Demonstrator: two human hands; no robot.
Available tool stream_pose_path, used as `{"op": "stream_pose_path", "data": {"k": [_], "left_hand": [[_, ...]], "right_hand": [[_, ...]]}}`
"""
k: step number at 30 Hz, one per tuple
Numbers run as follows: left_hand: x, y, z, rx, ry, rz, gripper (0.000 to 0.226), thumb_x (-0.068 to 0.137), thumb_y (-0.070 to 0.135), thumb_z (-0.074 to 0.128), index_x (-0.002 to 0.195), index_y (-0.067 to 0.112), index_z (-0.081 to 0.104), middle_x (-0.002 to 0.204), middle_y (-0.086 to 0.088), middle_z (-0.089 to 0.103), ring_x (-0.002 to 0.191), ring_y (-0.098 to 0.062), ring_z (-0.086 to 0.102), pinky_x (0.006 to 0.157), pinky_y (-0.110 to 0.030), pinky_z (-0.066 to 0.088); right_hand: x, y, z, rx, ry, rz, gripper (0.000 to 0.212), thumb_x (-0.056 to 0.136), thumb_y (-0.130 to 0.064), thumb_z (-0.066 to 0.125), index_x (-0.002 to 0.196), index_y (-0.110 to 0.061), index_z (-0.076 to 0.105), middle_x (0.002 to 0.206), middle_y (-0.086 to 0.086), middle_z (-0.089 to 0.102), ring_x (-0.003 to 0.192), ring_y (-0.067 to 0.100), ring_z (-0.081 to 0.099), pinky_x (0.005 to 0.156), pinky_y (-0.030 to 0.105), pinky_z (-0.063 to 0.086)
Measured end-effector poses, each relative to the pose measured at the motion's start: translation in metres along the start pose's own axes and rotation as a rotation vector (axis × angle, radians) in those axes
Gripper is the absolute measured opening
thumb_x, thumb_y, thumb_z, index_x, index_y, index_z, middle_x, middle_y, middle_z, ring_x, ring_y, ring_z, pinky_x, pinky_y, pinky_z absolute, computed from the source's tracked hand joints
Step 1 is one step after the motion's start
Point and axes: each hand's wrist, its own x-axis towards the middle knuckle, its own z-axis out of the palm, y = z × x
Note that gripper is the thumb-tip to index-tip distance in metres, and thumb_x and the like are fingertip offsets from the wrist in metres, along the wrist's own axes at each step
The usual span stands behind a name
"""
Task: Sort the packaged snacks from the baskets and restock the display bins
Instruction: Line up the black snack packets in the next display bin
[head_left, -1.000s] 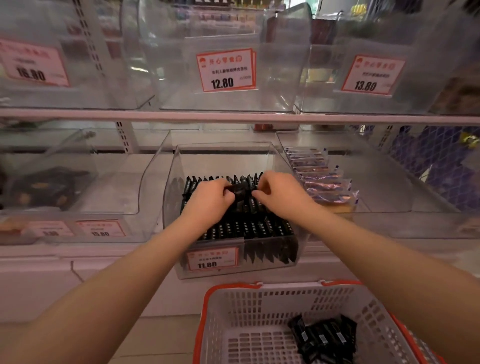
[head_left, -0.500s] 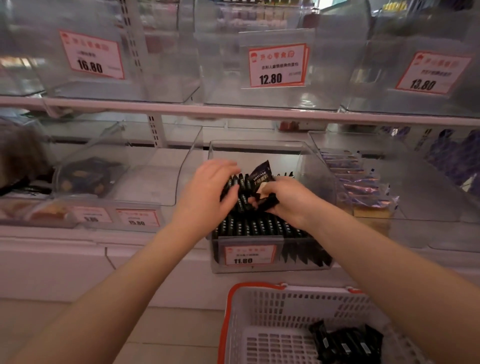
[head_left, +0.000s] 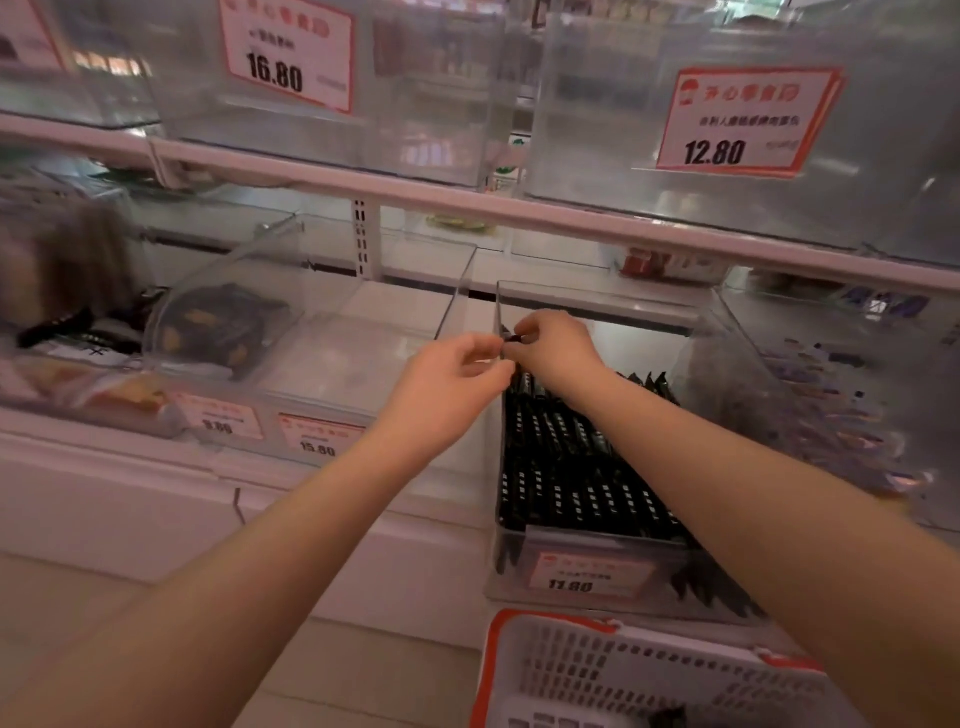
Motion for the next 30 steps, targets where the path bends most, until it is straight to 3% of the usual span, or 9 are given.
{"op": "stream_pose_path", "data": {"k": [3,9,12,15,17,19,21,26,30], "left_hand": [[0.000,-0.004,-0.001,-0.065,-0.015,-0.034,0.029,0.088,0.018,0.059,0.117,0.015,0.062,0.106,0.001,0.069,0.097,-0.003,0.062,0.092,-0.025,0.048],[-0.002,0.000,0.002,-0.055,0.010,-0.064,0.025,0.088,0.020,0.059,0.112,0.022,0.061,0.105,0.004,0.068,0.094,-0.004,0.063,0.090,-0.027,0.050],[-0.006,0.010,0.001,0.158,0.052,-0.007,0.025,0.089,0.020,0.057,0.113,0.017,0.062,0.107,0.003,0.064,0.096,-0.010,0.061,0.084,-0.023,0.046],[-0.013,0.022,0.003,0.526,0.103,0.187,0.027,0.091,0.020,0.052,0.117,0.016,0.059,0.118,0.001,0.057,0.112,-0.014,0.050,0.090,-0.024,0.038],[-0.019,0.033,0.011,0.621,0.081,0.316,0.026,0.091,0.018,0.052,0.115,0.014,0.059,0.118,-0.001,0.056,0.115,-0.016,0.046,0.092,-0.024,0.034],[-0.025,0.046,0.025,0.643,0.008,0.421,0.024,0.090,0.016,0.053,0.112,0.013,0.061,0.115,-0.002,0.057,0.112,-0.019,0.048,0.093,-0.028,0.038],[-0.030,0.057,0.046,0.642,-0.125,0.487,0.023,0.090,0.017,0.054,0.112,0.013,0.062,0.114,-0.002,0.059,0.107,-0.020,0.053,0.090,-0.034,0.043],[-0.028,0.074,0.106,0.783,-0.690,0.478,0.023,0.090,0.020,0.057,0.111,0.016,0.067,0.110,0.000,0.067,0.101,-0.015,0.060,0.089,-0.025,0.043],[-0.021,0.073,0.148,0.897,-0.893,0.388,0.032,0.088,0.028,0.062,0.116,0.013,0.065,0.115,-0.005,0.066,0.105,-0.021,0.059,0.086,-0.026,0.042]], "right_hand": [[-0.001,0.003,-0.003,0.105,-0.108,-0.028,0.027,0.081,-0.010,0.063,0.107,-0.010,0.063,0.091,0.004,0.062,0.086,0.020,0.057,0.063,0.024,0.044],[-0.002,0.009,0.009,-0.138,-0.023,-0.135,0.032,0.087,-0.009,0.056,0.119,-0.011,0.054,0.114,0.010,0.062,0.101,0.025,0.058,0.085,0.035,0.049],[-0.009,0.011,0.003,-0.198,-0.130,-0.157,0.045,0.089,-0.014,0.057,0.132,-0.013,0.045,0.126,0.010,0.059,0.113,0.026,0.055,0.095,0.037,0.046],[-0.029,0.013,-0.026,-0.252,-0.258,-0.191,0.066,0.089,-0.022,0.061,0.145,-0.015,0.026,0.135,0.011,0.052,0.118,0.026,0.053,0.098,0.035,0.042],[-0.048,0.016,-0.056,-0.309,-0.273,-0.260,0.058,0.089,-0.021,0.062,0.140,-0.014,0.036,0.129,0.009,0.056,0.109,0.022,0.057,0.092,0.028,0.042],[-0.071,0.023,-0.093,-0.428,-0.300,-0.334,0.038,0.088,-0.018,0.061,0.125,-0.014,0.053,0.116,0.005,0.064,0.101,0.020,0.059,0.082,0.020,0.038],[-0.095,0.034,-0.129,-0.590,-0.366,-0.364,0.026,0.090,-0.015,0.057,0.115,-0.014,0.061,0.110,0.003,0.067,0.101,0.020,0.060,0.080,0.020,0.037],[-0.141,0.060,-0.174,-1.045,-0.597,-0.362,0.025,0.091,-0.014,0.047,0.107,-0.018,0.066,0.108,0.006,0.066,0.098,0.025,0.059,0.082,0.031,0.044],[-0.144,0.068,-0.168,-1.181,-0.613,-0.373,0.022,0.087,-0.010,0.049,0.100,-0.011,0.066,0.101,0.011,0.065,0.092,0.030,0.062,0.071,0.036,0.049]]}}
